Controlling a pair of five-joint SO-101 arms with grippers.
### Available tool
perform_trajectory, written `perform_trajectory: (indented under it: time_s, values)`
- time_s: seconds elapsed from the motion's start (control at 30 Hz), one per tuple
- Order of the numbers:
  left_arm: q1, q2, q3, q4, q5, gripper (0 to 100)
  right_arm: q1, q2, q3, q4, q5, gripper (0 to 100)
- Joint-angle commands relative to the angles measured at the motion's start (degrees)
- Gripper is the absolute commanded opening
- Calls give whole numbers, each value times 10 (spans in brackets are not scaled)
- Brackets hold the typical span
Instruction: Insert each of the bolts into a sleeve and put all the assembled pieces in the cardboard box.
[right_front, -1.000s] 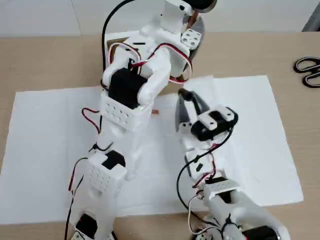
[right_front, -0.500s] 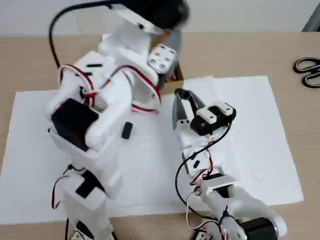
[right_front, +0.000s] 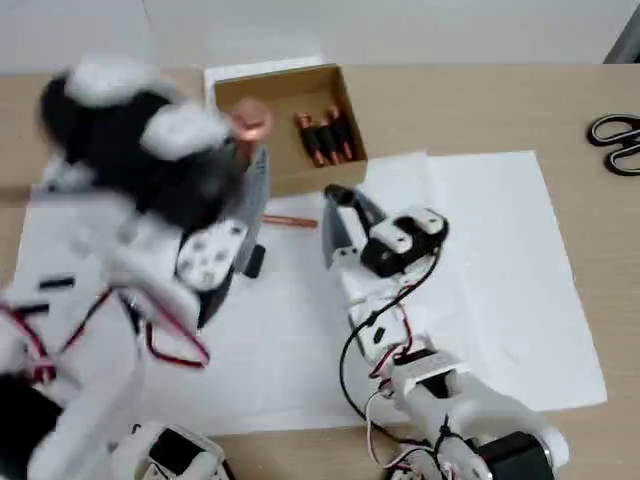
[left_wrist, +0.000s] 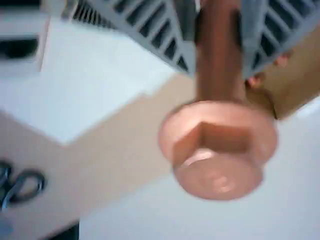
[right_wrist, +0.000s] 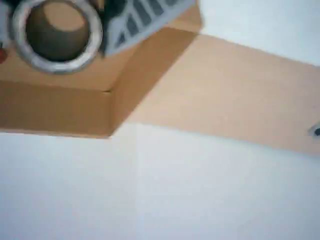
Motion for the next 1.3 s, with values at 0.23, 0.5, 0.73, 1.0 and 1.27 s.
perform_trajectory:
  time_s: [0.23, 0.5, 0.73, 1.0, 1.27]
  values:
    - [-1, -160, 369, -243, 15, 9, -76, -7, 52, -81, 33, 4]
    - [0, -201, 503, -360, 38, 9, -104, -7, 88, -178, 99, 4]
    - [12, -286, 573, -383, 40, 9, -102, -11, -18, 59, 42, 4]
    - [12, -319, 631, -388, 27, 9, -115, -111, -29, 232, 69, 4]
    - [1, -319, 669, -444, 17, 9, -114, -315, -7, 402, 67, 4]
